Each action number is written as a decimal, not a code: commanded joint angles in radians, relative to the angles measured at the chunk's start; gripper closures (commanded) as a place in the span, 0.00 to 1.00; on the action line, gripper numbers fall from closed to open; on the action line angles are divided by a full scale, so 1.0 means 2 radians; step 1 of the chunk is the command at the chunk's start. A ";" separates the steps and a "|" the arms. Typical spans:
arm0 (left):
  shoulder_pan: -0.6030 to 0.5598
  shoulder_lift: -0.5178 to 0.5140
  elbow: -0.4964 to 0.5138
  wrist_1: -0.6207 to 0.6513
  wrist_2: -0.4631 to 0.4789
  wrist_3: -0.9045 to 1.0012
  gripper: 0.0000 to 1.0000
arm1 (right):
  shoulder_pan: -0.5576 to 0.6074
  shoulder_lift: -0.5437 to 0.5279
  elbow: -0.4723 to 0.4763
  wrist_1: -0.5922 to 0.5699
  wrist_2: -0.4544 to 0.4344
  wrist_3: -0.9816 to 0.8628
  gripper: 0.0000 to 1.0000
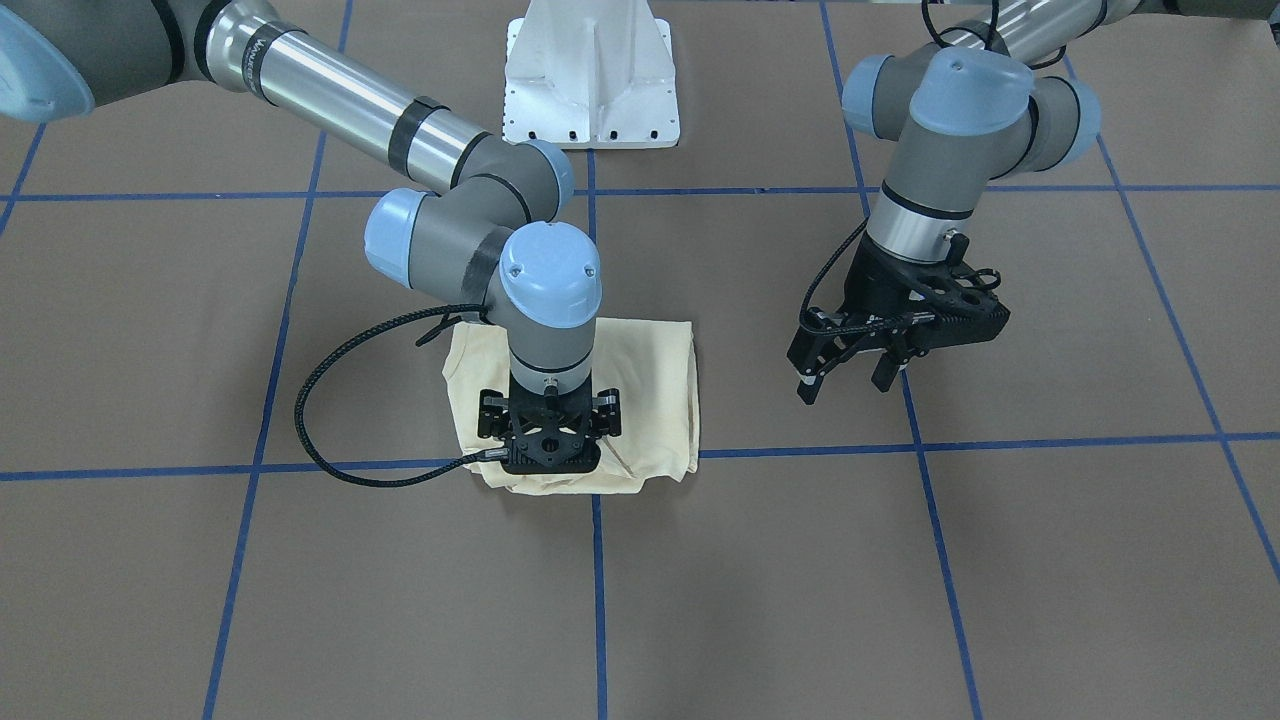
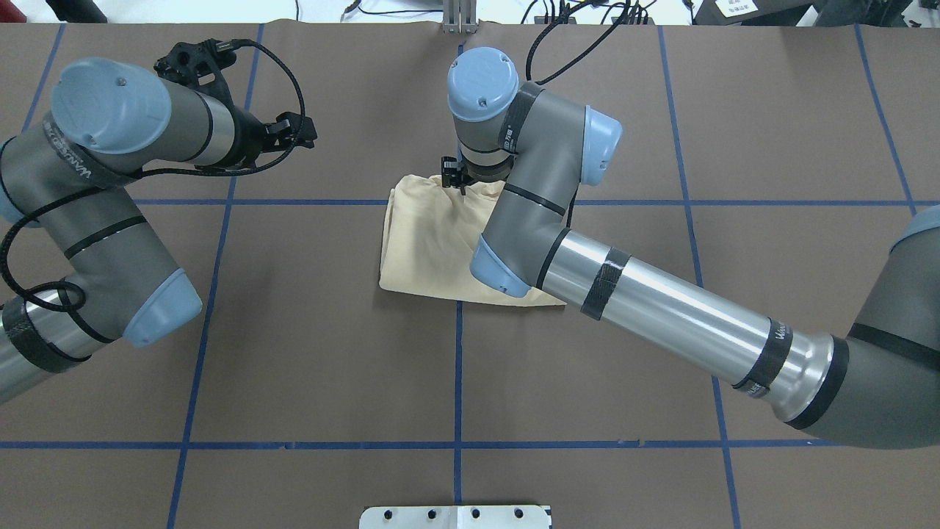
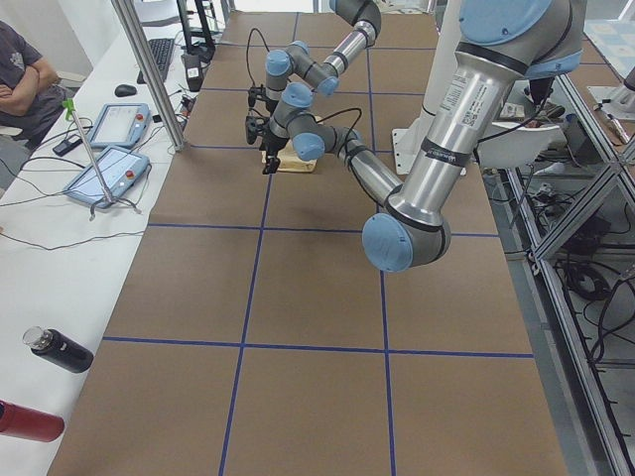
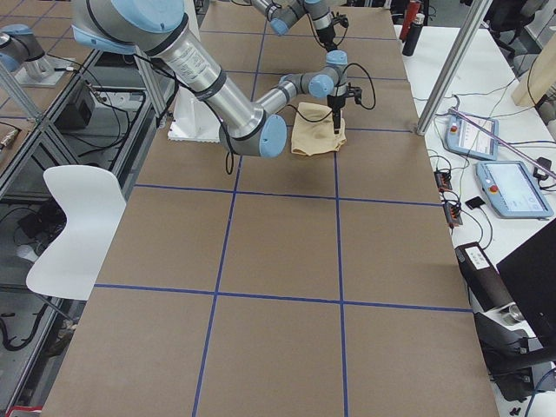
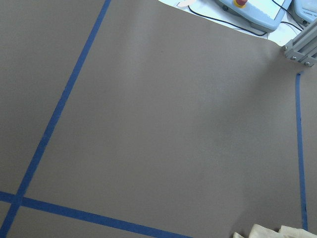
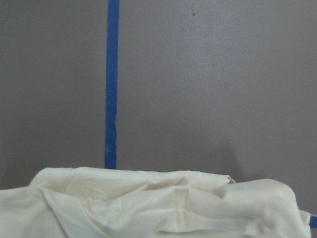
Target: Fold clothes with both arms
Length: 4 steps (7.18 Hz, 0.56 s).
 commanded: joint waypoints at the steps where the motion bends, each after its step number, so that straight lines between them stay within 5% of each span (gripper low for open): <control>1: 0.000 0.000 0.000 0.000 0.000 0.000 0.00 | 0.000 -0.005 -0.012 0.023 -0.002 -0.002 0.00; 4: 0.000 0.000 0.000 0.000 0.000 0.000 0.00 | 0.001 -0.002 -0.053 0.092 -0.030 -0.002 0.00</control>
